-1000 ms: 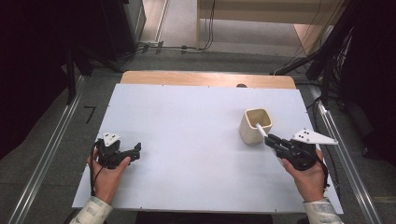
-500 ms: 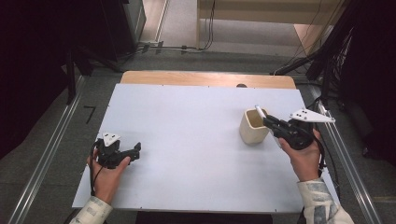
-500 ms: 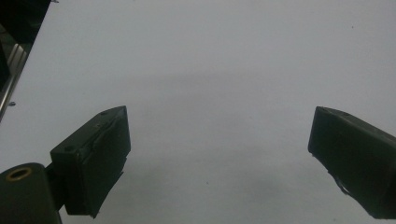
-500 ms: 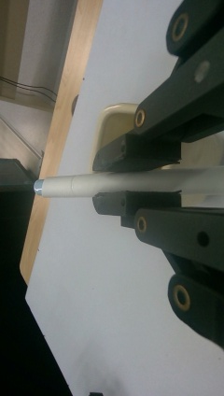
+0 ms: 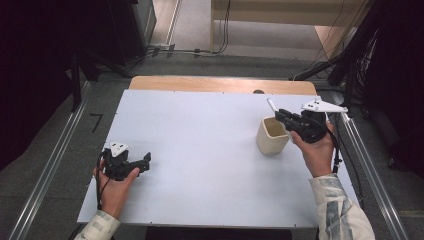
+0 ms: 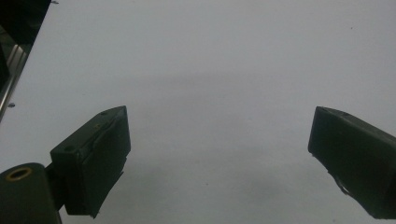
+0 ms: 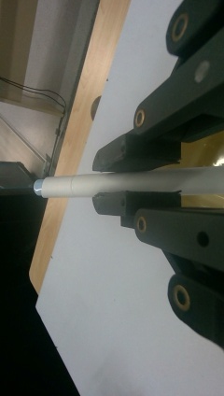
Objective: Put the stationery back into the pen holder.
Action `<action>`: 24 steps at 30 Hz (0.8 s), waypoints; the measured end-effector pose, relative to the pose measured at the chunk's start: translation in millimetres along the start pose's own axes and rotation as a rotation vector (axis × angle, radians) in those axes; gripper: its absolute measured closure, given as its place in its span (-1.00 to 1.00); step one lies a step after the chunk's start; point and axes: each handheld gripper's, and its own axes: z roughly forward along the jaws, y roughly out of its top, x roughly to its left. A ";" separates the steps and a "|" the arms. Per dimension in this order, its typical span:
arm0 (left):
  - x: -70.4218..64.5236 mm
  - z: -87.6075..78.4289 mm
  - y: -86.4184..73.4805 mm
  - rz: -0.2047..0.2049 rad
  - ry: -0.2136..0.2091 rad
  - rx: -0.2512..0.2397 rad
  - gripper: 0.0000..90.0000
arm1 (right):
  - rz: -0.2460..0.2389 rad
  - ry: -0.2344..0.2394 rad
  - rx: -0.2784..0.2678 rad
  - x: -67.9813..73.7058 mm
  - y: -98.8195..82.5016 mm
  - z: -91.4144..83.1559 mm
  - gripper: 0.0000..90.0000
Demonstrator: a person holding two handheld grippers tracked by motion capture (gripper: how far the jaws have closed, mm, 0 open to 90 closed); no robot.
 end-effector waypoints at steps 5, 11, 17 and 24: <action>0.3 -0.2 0.0 0.001 0.001 0.000 -0.86 | 0.002 -0.010 -0.008 -4.0 11.1 10.4 0.70; 0.5 -0.1 0.1 0.001 -0.002 0.001 -0.86 | 0.009 -0.009 -0.011 -7.6 15.4 20.8 0.70; 0.6 -0.1 0.0 0.001 -0.002 0.001 -0.85 | 0.021 -0.003 -0.010 -11.5 13.9 29.7 0.70; 0.3 0.3 -0.1 -0.001 -0.003 0.001 -0.86 | 0.033 -0.002 -0.018 -17.1 11.4 39.9 0.70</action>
